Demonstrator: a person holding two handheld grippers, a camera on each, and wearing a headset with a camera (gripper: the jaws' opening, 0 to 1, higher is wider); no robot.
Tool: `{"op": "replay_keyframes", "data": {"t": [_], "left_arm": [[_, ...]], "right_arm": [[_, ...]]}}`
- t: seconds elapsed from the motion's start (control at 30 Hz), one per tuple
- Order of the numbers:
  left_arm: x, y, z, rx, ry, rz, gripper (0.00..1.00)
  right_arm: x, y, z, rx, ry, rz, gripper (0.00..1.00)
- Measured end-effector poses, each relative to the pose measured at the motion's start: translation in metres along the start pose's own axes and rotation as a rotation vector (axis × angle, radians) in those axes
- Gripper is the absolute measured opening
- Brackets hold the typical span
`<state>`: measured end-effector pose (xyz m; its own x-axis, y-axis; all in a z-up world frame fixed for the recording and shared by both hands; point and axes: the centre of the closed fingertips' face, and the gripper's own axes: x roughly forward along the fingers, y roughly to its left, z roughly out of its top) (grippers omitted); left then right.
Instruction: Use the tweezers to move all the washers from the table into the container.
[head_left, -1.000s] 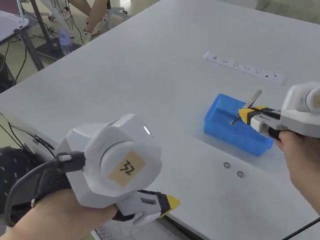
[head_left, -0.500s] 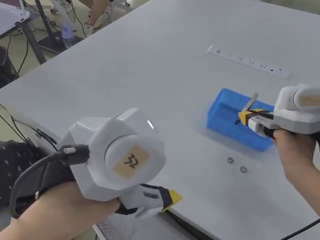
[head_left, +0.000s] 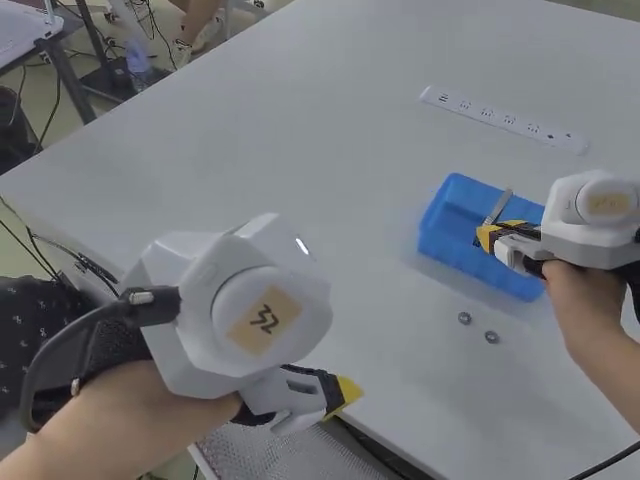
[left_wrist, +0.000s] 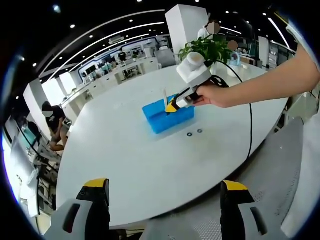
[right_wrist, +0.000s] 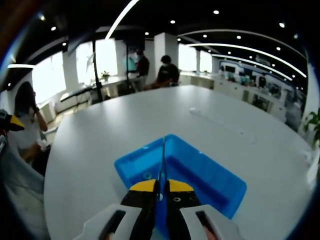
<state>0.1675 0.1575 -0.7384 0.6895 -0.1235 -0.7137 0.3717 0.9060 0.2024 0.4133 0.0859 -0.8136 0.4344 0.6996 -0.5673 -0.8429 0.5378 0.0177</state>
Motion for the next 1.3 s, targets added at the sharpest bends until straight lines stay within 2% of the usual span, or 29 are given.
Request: {"op": "replay_keyframes", "data": {"t": [0.47, 0.73, 1.1, 1.3], "left_arm": [[0.001, -0.001, 0.003, 0.013, -0.005, -0.004, 0.94], [-0.001, -0.002, 0.004, 0.018, -0.008, 0.005, 0.94], [-0.005, -0.003, 0.004, 0.016, -0.017, 0.016, 0.94], [-0.006, -0.006, 0.006, 0.022, -0.024, 0.012, 0.94]], "right_arm": [[-0.005, 0.002, -0.002, -0.033, -0.001, -0.002, 0.03], [-0.009, 0.000, -0.001, -0.020, -0.006, -0.008, 0.04], [-0.032, -0.002, 0.018, 0.013, -0.077, -0.016, 0.03], [-0.053, 0.011, 0.031, 0.020, -0.131, -0.005, 0.03]]}}
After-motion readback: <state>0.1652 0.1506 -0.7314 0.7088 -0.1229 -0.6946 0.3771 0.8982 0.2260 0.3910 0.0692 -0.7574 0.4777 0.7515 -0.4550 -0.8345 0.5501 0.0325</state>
